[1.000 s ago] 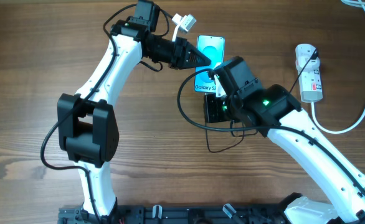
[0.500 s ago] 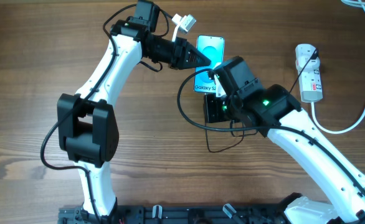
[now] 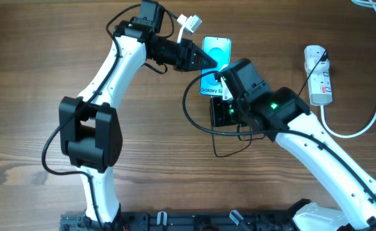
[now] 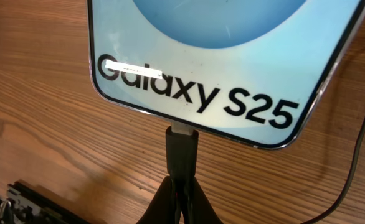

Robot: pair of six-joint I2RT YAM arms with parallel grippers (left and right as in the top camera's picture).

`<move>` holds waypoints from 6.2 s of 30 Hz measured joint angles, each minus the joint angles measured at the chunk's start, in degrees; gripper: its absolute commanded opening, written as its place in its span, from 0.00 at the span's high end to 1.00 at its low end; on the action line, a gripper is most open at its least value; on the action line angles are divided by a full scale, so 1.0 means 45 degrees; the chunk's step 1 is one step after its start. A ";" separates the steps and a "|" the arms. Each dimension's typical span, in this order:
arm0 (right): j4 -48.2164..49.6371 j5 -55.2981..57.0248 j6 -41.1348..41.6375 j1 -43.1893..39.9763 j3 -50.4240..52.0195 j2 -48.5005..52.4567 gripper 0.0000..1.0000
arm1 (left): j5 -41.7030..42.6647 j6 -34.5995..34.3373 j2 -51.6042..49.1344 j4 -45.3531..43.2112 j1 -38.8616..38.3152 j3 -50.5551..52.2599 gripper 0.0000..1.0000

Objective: Plug charger to phone and switch on socket

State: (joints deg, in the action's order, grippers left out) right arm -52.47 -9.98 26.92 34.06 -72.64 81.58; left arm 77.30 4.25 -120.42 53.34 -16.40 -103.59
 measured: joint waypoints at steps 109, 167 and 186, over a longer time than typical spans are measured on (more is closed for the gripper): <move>0.0233 0.1681 0.0000 0.0160 -0.0729 0.0185 0.79 | -0.0578 0.0063 0.0005 0.0301 -0.0151 -0.0219 0.96; -0.3866 0.1413 -0.0578 -0.2676 -0.1146 -0.3079 0.09 | -0.5644 -0.0170 -0.0534 0.1661 0.0316 0.1375 0.96; -0.4061 0.1316 -0.0627 -0.2676 -0.1146 -0.3055 0.08 | -0.5984 -0.0359 -0.2433 0.0510 0.0316 0.1418 0.94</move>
State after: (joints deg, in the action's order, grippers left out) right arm -70.74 -4.05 24.10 22.02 -77.80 67.83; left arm 50.37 2.63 -131.37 55.64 -14.98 -97.21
